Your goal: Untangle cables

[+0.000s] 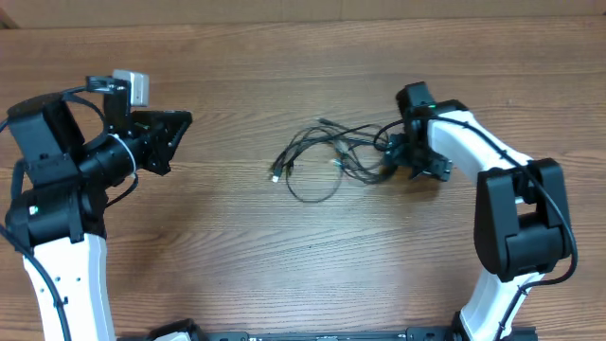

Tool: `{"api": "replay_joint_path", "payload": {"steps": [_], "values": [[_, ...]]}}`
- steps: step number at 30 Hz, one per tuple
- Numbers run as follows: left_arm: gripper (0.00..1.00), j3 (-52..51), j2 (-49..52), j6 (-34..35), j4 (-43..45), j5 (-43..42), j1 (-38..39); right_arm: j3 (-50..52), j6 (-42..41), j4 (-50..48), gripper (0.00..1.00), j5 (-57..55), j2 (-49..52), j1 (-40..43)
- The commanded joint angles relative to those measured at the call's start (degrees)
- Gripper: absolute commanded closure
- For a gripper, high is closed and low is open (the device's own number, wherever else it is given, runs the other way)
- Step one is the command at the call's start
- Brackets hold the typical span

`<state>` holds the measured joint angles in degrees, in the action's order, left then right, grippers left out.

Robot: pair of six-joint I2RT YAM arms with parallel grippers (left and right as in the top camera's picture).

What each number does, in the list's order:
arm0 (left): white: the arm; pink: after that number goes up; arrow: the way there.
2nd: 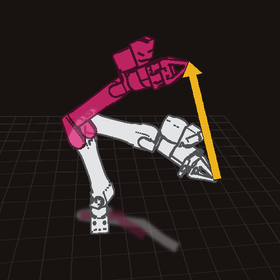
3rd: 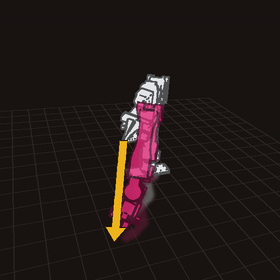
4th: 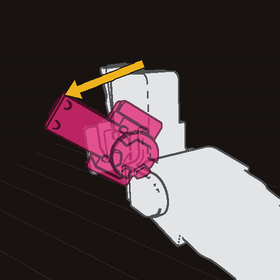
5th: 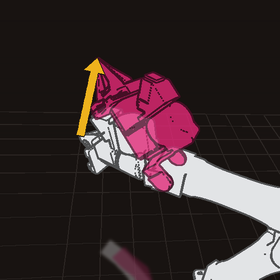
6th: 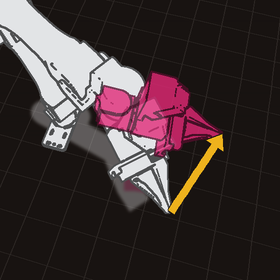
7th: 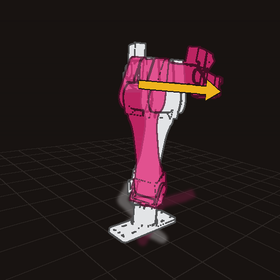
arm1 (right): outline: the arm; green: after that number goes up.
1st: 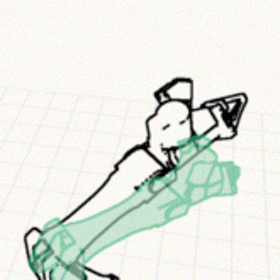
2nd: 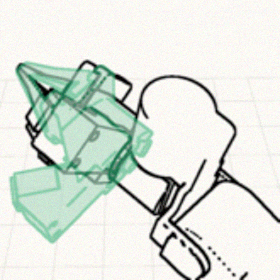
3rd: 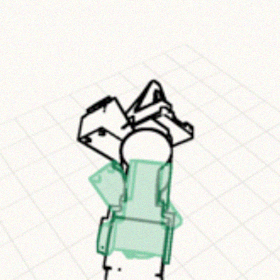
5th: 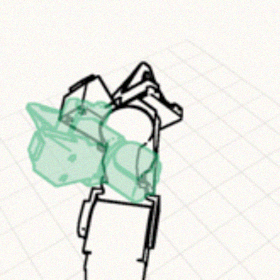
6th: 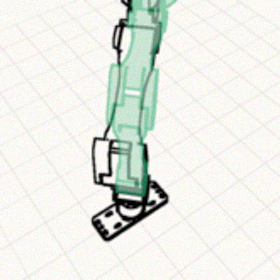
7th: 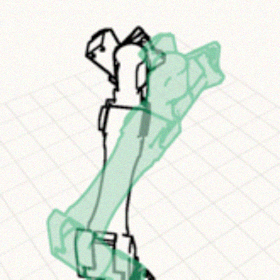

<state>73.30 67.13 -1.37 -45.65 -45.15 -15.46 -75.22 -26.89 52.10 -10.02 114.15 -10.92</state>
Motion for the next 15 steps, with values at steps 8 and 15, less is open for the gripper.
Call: {"api": "replay_joint_path", "payload": {"steps": [8,15], "values": [[0.83,0.68,3.17,4.63,-5.64,8.26,0.28,2.93,-0.24,-0.39,0.04,2.32,3.13,-0.09],[0.67,0.68,7.93,1.2,-8.85,7.41,5.07,2.93,7.06,-1.86,0.01,18.14,3.13,-0.13]]}}
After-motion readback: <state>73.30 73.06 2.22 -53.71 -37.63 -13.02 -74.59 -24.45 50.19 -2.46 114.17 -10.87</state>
